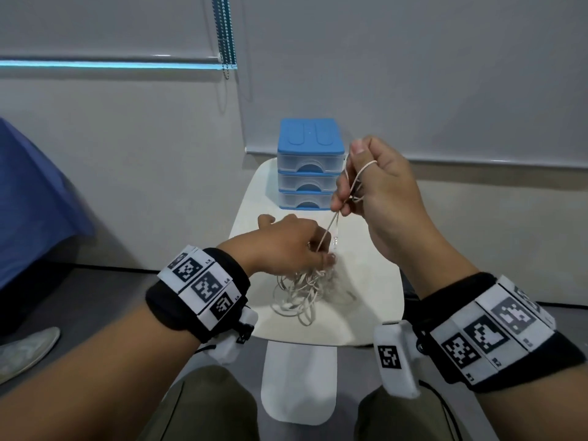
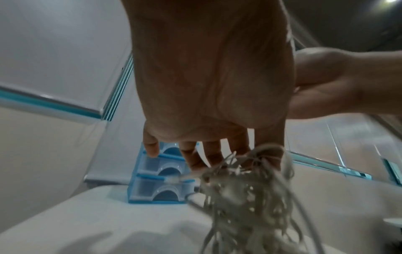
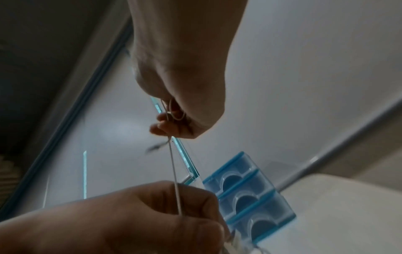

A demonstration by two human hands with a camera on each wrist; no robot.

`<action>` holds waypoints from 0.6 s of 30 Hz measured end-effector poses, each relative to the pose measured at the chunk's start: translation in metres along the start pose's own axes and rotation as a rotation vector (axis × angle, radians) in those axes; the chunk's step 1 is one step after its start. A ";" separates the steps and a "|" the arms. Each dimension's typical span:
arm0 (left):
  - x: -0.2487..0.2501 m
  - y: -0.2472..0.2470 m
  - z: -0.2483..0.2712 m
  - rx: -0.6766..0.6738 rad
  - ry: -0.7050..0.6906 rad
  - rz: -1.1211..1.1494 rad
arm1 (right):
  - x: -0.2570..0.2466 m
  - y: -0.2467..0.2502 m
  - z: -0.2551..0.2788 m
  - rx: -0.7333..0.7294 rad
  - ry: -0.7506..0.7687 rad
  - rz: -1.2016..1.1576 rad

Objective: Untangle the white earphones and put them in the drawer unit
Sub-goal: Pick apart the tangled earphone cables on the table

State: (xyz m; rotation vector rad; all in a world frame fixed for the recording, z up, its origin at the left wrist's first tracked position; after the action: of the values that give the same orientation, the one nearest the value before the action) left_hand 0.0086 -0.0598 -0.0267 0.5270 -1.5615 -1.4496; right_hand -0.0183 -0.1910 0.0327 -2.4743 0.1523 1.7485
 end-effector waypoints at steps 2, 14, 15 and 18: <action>-0.003 -0.003 0.000 -0.003 -0.011 0.071 | -0.006 -0.001 -0.004 -0.006 0.089 0.091; -0.024 0.010 0.001 0.064 -0.120 0.382 | 0.025 0.072 -0.020 0.099 -0.139 0.889; -0.025 0.010 0.000 0.083 -0.114 0.391 | 0.031 0.072 -0.017 0.043 -0.212 0.970; -0.025 0.011 -0.004 0.123 -0.112 0.403 | 0.040 0.065 -0.005 -0.084 -0.307 1.140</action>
State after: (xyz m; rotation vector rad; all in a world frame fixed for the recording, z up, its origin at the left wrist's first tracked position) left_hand 0.0272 -0.0395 -0.0255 0.1858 -1.7353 -1.0960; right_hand -0.0097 -0.2565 -0.0054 -2.2117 1.7479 2.4415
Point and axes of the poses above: each hand's wrist, its own z-axis away from the middle knuckle, its own y-axis out of the back of the hand, x = y × z, the point moved 5 cm from there along -z, towards the middle knuckle
